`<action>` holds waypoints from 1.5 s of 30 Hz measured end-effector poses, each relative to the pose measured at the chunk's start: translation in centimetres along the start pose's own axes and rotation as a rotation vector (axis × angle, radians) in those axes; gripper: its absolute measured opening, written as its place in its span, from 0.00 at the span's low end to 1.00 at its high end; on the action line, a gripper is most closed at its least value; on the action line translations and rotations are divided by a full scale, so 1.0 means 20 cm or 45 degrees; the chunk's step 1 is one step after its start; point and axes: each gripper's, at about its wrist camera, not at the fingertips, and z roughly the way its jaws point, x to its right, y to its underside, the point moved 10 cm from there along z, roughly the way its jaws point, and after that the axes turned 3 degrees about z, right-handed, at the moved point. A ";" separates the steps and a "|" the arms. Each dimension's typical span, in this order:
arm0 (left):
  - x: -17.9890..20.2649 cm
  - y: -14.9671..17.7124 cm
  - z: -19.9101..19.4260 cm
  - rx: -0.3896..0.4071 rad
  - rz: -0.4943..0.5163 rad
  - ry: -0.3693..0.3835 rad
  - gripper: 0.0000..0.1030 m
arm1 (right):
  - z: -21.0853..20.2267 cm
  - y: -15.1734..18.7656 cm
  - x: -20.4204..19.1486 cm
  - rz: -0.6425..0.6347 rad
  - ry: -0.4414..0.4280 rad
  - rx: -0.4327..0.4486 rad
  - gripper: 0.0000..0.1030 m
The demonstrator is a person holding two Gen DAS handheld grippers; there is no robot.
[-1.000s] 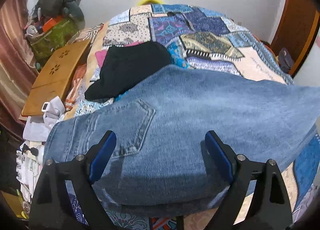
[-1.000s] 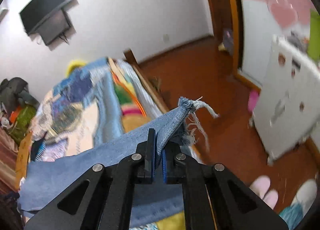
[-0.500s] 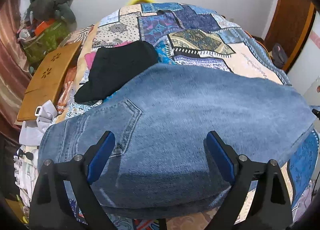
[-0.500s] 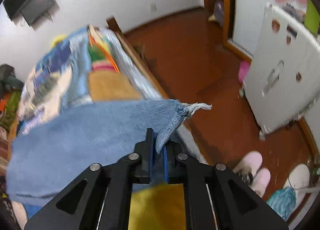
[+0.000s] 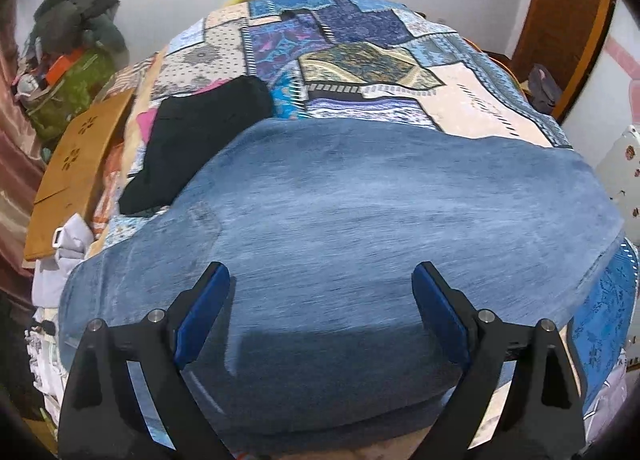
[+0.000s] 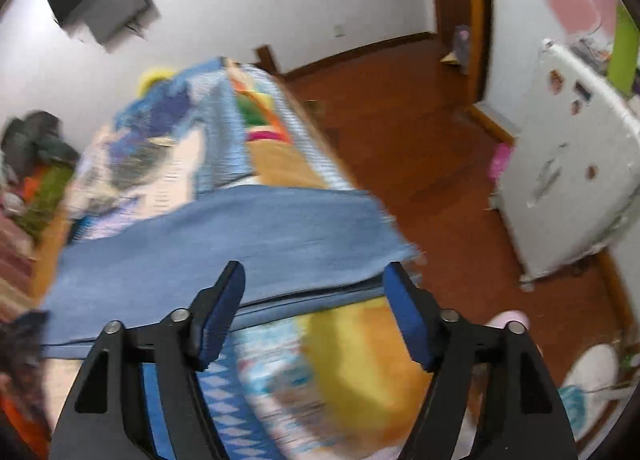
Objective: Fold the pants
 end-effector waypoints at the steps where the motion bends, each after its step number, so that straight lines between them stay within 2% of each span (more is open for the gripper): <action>1: 0.02 0.00 0.01 -0.002 0.004 0.010 0.91 | -0.01 0.02 -0.04 0.035 -0.061 -0.018 0.68; 5: 0.12 -0.03 0.02 0.002 0.045 0.023 0.91 | 0.07 0.13 -0.13 0.203 -0.254 -0.143 0.69; 8: 0.17 -0.04 0.02 0.006 0.081 0.022 0.92 | 0.17 0.22 -0.17 0.304 -0.329 -0.251 0.69; 18: 0.29 -0.07 0.07 -0.010 0.123 0.062 0.95 | 0.33 0.17 -0.12 0.433 -0.305 -0.220 0.71; 22: 0.35 -0.09 0.09 -0.021 0.144 0.081 0.95 | 0.36 0.11 -0.03 0.493 -0.281 -0.190 0.68; 26: 0.41 -0.11 0.10 -0.019 0.177 0.079 0.95 | 0.39 0.04 0.05 0.499 -0.219 -0.141 0.56; 29: 0.43 -0.12 0.10 -0.018 0.184 0.082 0.95 | 0.44 0.02 0.12 0.542 -0.188 -0.146 0.45; 33: 0.43 -0.13 0.08 -0.004 0.182 0.078 0.95 | 0.50 0.01 0.21 0.595 -0.151 -0.166 0.15; 36: 0.42 -0.13 0.05 0.012 0.181 0.063 0.95 | 0.47 -0.02 0.20 0.545 -0.165 -0.137 0.09; 39: 0.38 -0.14 0.02 0.033 0.157 0.056 0.95 | 0.38 -0.08 0.15 0.419 -0.129 -0.036 0.07; 45: 0.29 -0.19 -0.08 0.096 0.097 0.048 0.95 | 0.15 -0.23 0.01 0.248 -0.144 0.145 0.06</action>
